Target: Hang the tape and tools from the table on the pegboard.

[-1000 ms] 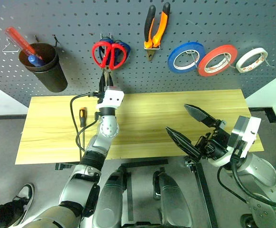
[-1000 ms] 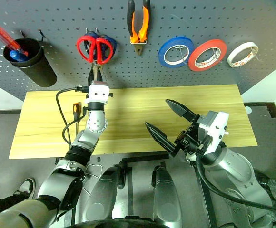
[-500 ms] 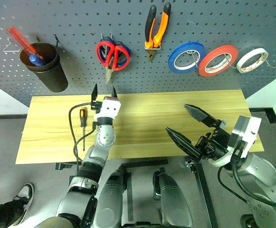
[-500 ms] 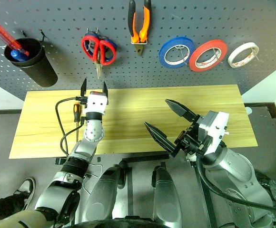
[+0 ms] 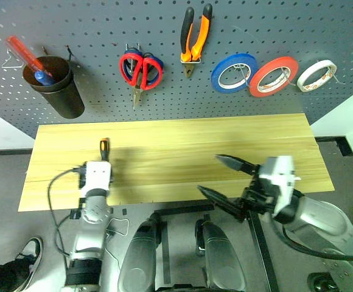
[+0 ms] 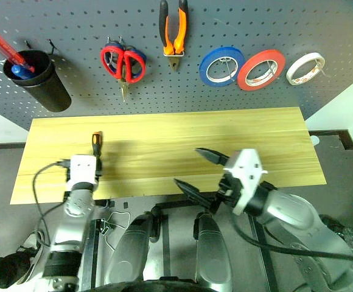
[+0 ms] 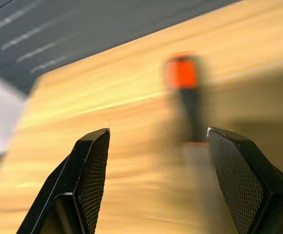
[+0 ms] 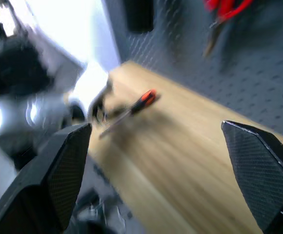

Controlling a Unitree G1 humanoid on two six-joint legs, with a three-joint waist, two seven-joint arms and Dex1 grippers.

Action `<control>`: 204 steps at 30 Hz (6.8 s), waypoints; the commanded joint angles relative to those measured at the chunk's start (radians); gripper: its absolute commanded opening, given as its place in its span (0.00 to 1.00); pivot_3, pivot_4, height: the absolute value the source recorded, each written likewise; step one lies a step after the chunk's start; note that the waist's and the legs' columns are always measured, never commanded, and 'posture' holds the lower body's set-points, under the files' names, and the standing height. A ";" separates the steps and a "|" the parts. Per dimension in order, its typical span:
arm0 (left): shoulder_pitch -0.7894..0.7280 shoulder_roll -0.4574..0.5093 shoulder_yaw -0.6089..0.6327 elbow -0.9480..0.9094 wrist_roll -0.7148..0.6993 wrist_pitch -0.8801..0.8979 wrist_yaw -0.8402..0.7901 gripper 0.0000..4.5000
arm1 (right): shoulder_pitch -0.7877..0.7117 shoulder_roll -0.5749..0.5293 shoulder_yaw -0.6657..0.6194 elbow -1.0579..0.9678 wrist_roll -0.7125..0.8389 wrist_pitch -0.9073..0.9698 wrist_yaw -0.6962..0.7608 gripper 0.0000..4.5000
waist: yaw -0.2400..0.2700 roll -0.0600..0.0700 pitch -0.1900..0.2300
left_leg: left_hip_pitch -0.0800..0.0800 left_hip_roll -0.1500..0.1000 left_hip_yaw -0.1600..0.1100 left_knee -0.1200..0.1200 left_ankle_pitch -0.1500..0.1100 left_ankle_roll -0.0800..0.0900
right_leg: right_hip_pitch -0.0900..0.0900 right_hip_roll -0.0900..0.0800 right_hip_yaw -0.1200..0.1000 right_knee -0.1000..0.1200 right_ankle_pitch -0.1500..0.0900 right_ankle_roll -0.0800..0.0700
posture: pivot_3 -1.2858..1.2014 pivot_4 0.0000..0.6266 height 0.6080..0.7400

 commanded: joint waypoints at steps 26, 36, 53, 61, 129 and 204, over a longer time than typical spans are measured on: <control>-0.081 -0.006 -0.043 -0.037 -0.112 0.156 -0.115 0.74 | -0.126 0.083 0.197 0.104 -0.268 0.125 -0.034 1.00 | -0.005 0.000 -0.001 | -0.002 -0.002 0.005 -0.007 0.001 0.003 | -0.001 -0.005 -0.003 -0.012 0.009 0.013 | 0.51 0.59 0.80; -0.051 -0.014 0.005 -0.270 -0.267 0.104 -0.227 0.74 | -0.064 0.084 0.205 0.139 -0.309 0.086 -0.003 1.00 | -0.002 0.000 -0.001 | -0.003 -0.002 0.005 -0.010 0.001 0.003 | -0.002 -0.006 -0.002 -0.016 0.009 0.012 | 0.51 0.60 0.80; -0.124 0.018 -0.111 -0.046 -0.197 0.229 -0.254 0.74 | -0.029 0.084 0.174 0.109 -0.331 0.086 0.008 1.00 | -0.004 0.000 -0.001 | -0.003 -0.002 0.006 -0.012 0.001 0.003 | -0.002 -0.004 -0.003 -0.017 0.009 0.013 | 0.50 0.60 0.80; -0.122 0.029 -0.136 -0.005 -0.173 0.279 -0.255 0.74 | -0.039 0.080 0.144 0.083 -0.322 0.098 0.009 1.00 | -0.004 0.000 -0.001 | -0.003 -0.002 0.006 -0.012 0.001 0.003 | -0.003 -0.004 -0.003 -0.017 0.009 0.013 | 0.50 0.60 0.80; -0.191 0.006 -0.170 -0.478 0.040 -0.447 -0.133 0.21 | -0.156 0.183 -0.157 0.040 0.220 -0.076 0.131 1.00 | 0.000 -0.002 -0.004 | -0.003 -0.003 0.006 -0.013 0.001 0.004 | 0.001 -0.002 -0.005 -0.022 0.010 0.014 | 0.52 0.48 0.80; -0.549 0.250 0.037 0.023 0.210 -0.643 0.218 0.21 | -0.035 0.025 -0.214 0.008 0.320 -0.036 0.077 1.00 | -0.011 -0.004 -0.020 | 0.000 -0.006 0.004 -0.010 0.008 0.004 | 0.001 -0.004 -0.006 -0.010 0.011 0.015 | 0.49 0.56 0.80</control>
